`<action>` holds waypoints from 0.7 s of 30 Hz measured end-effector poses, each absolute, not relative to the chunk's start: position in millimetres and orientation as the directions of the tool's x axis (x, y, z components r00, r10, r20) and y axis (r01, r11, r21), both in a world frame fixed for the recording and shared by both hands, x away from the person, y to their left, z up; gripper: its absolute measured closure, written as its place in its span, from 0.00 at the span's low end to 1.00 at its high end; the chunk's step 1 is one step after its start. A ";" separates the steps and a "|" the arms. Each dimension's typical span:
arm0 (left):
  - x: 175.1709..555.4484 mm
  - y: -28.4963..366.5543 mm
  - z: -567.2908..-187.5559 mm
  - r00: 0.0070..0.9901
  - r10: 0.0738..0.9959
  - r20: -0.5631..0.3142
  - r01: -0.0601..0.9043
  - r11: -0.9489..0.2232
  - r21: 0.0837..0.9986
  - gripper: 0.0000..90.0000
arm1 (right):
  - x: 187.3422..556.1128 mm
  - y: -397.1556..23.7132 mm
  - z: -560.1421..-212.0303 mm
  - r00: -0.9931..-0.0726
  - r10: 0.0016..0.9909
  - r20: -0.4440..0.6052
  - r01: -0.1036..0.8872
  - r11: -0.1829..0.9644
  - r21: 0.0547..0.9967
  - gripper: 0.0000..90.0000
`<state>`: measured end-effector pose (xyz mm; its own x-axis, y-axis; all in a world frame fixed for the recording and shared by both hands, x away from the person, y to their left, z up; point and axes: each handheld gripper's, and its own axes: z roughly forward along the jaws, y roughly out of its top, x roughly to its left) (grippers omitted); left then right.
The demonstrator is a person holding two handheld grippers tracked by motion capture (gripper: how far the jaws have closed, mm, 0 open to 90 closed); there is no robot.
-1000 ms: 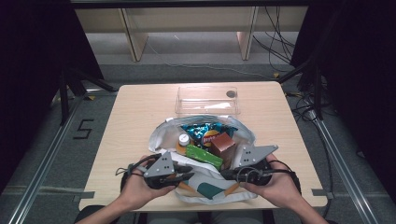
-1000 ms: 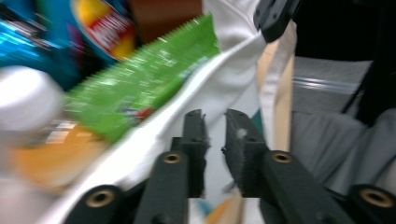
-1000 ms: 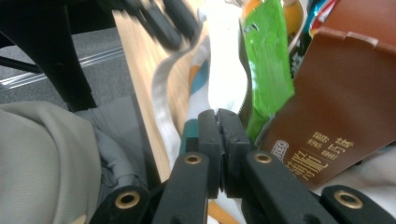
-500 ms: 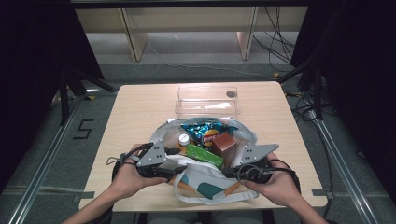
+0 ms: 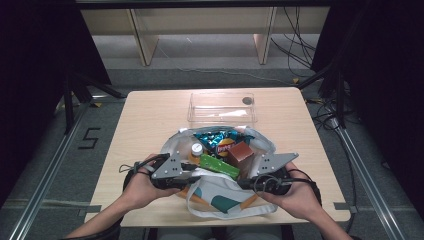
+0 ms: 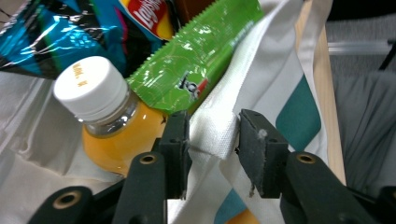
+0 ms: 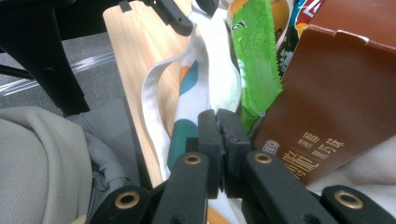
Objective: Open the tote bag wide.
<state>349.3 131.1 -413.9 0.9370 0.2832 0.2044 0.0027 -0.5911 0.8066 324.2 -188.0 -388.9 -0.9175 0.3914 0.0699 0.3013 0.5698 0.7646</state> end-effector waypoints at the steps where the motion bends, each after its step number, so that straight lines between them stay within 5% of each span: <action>1: 349.3 130.6 -413.8 0.937 0.276 0.213 -0.005 -0.600 0.800 0.71 | 325.9 -188.0 -389.3 -0.922 0.383 0.051 0.279 0.571 0.772 0.99; 12: 353.7 124.2 -421.0 0.950 0.239 0.199 -0.002 -0.636 0.771 0.89 | 328.7 -187.1 -397.4 -0.923 0.379 0.065 0.289 0.573 0.767 0.99; 21: 359.5 118.5 -444.9 0.969 0.222 0.106 0.077 -0.684 0.725 0.90 | 334.0 -182.8 -419.0 -0.915 0.394 0.091 0.337 0.620 0.709 0.99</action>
